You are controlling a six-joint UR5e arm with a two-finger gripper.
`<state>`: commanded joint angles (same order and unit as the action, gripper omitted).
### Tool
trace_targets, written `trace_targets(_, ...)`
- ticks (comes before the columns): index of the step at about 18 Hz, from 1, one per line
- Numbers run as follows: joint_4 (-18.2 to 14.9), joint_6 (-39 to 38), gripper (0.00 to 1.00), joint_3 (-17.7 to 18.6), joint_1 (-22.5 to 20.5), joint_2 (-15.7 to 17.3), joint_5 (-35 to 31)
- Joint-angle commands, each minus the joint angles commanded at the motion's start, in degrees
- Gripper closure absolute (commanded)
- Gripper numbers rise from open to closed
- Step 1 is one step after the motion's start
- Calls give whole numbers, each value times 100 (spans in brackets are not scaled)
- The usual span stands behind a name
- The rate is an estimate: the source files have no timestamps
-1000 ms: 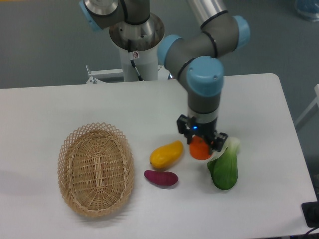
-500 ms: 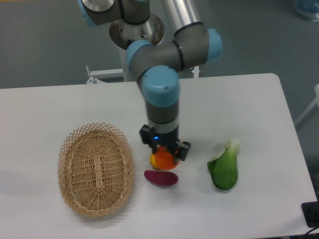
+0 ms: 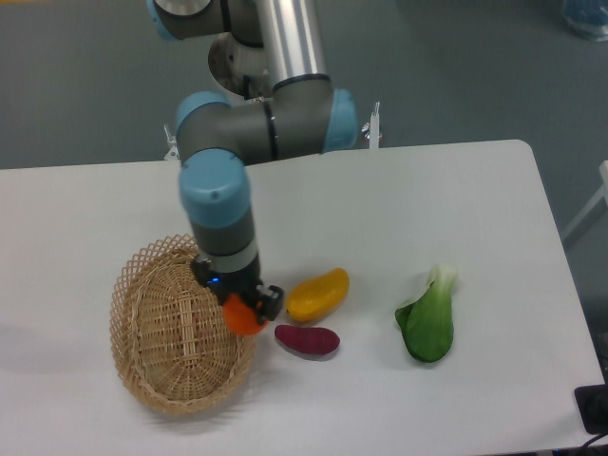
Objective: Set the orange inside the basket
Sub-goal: 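Carry the orange over the mango and sweet potato toward the wicker basket, then lower the orange into the basket and open the gripper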
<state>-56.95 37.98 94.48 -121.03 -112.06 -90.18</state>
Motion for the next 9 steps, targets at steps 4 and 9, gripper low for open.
trace_targets(4, 0, -290, 40, 0, 237, -44, 0)
trace_targets(9, 0, -344, 40, 0, 422, -140, -9)
